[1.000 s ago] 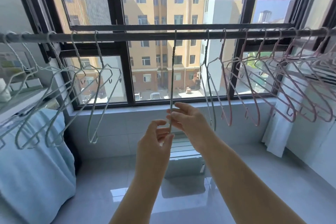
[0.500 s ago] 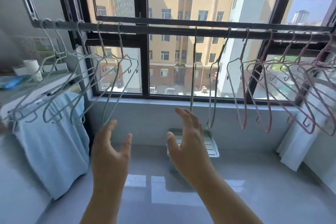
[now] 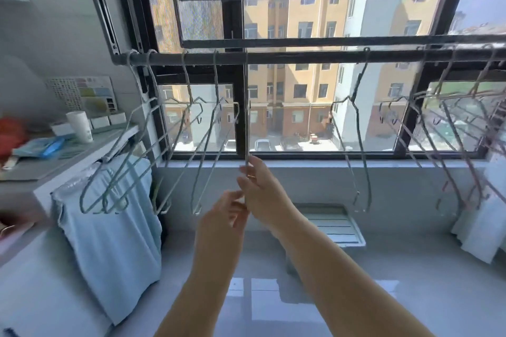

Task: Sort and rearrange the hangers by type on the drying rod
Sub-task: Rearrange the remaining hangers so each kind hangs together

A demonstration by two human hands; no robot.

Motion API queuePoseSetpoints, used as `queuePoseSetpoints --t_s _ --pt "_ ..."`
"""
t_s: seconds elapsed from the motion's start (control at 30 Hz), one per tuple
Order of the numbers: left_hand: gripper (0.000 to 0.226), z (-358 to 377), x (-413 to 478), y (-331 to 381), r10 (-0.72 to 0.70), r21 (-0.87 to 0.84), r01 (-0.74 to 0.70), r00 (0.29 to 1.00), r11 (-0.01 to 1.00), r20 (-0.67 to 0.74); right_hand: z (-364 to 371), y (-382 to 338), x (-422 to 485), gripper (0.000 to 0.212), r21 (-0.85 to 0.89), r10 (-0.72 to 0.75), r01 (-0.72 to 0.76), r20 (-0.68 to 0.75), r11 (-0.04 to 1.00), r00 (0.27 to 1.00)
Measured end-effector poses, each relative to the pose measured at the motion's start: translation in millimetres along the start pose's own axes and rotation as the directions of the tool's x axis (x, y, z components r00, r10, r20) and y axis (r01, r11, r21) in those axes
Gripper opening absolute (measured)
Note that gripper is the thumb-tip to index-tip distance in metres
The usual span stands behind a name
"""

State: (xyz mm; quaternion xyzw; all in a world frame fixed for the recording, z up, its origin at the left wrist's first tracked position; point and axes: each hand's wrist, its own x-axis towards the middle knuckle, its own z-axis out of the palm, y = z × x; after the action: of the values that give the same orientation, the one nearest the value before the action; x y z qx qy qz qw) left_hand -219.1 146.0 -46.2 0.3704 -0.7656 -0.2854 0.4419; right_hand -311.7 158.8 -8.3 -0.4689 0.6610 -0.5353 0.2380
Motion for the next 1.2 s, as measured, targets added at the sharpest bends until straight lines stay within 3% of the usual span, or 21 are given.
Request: queuePoseSetpoints --t_s 0.13,0.23,0.4,0.63,1.0,1.2 --pt "0.018 -5 9 -11 0.051 -0.002 -0.051 0.998 0.999 0.049 12 -4 7 0.031 0.353 0.083 -0.062 -0.044 0.934 0.996" --pt "0.019 -5 14 -14 0.067 -0.054 -0.063 0.995 0.997 0.079 11 -5 5 0.026 0.416 0.092 -0.04 -0.105 0.908 0.99" --pt "0.023 2 15 -1 0.121 -0.153 -0.1 0.984 0.983 0.134 -6 -10 -5 0.013 0.406 0.1 -0.005 -0.213 0.914 0.972" --pt "0.019 28 11 26 0.193 -0.249 -0.134 0.953 0.959 0.231 -44 -7 -21 0.027 0.375 0.154 -0.015 -0.342 0.927 0.927" --pt "0.011 51 -2 53 0.189 -0.243 -0.125 0.947 0.962 0.261 -79 -9 -39 0.029 0.288 0.196 -0.093 -0.355 0.953 0.914" --pt "0.021 55 -10 53 0.198 -0.26 -0.119 0.931 0.958 0.306 -80 -9 -45 0.022 0.306 0.244 -0.145 -0.316 0.941 0.917"
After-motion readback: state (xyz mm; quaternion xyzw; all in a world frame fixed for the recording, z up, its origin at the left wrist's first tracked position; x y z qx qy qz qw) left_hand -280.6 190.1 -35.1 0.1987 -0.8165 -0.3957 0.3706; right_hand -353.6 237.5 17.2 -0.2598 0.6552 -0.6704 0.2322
